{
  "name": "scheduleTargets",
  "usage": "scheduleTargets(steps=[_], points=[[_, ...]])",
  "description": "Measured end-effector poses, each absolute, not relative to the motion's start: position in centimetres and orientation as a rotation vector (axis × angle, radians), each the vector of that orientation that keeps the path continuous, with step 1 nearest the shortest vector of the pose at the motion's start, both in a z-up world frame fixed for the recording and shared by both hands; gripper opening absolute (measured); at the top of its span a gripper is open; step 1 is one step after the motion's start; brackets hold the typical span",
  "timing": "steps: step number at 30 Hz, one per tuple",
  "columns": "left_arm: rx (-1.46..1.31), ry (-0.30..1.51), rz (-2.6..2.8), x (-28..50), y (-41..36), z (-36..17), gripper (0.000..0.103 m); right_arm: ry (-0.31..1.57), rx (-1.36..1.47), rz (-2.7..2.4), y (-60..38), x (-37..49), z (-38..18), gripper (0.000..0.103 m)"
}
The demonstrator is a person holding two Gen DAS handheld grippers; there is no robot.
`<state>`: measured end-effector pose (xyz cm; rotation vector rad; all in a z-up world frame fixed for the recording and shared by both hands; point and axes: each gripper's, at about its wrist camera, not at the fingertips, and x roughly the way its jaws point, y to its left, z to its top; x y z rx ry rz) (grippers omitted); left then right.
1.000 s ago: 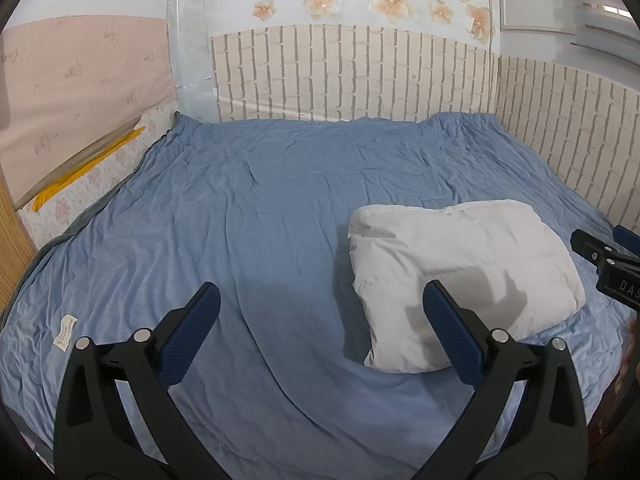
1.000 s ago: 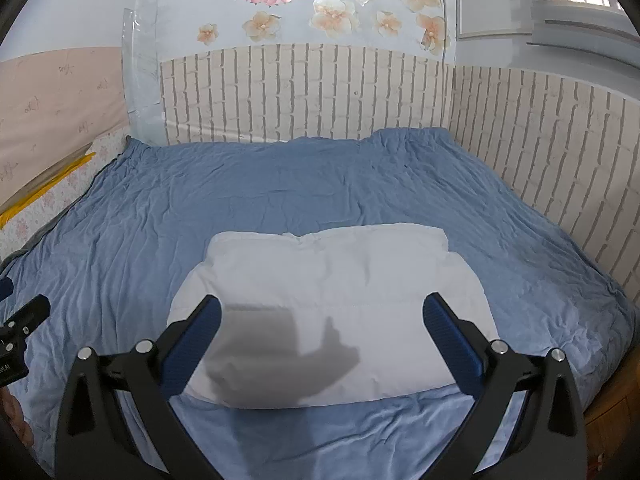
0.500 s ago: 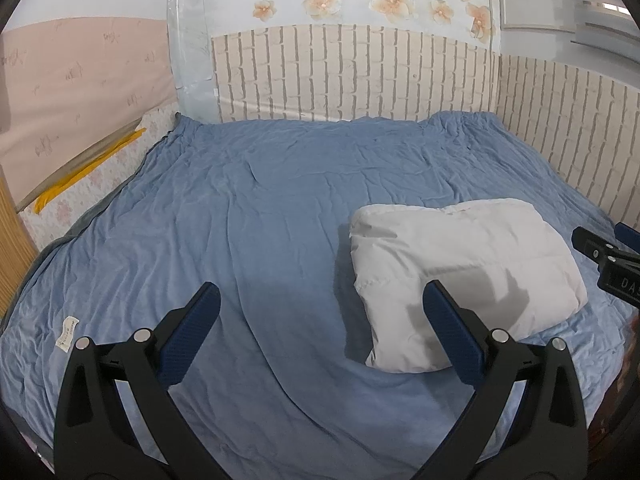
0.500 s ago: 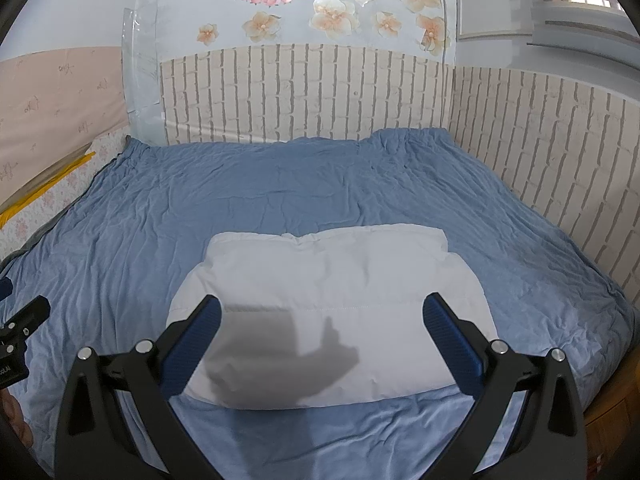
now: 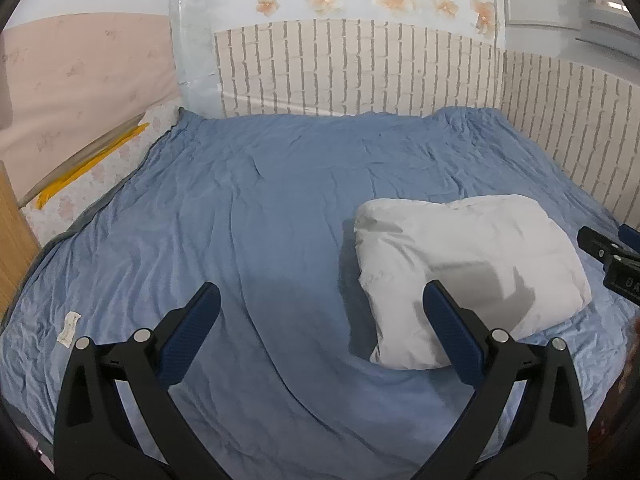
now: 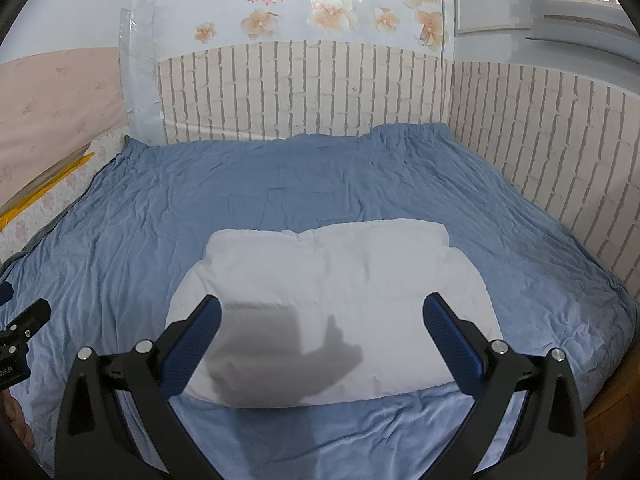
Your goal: Fold large clothes
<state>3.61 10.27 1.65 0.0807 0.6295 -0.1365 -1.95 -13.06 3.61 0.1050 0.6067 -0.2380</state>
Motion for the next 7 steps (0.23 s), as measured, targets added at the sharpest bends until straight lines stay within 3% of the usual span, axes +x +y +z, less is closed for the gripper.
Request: scheduleTargets(steps=[7], points=[[0.087,0.636,-0.13,3.5,10.16,1.57,0.1,0.61,0.103,-0.242,-12.96,-1.94,3.59,0.101]])
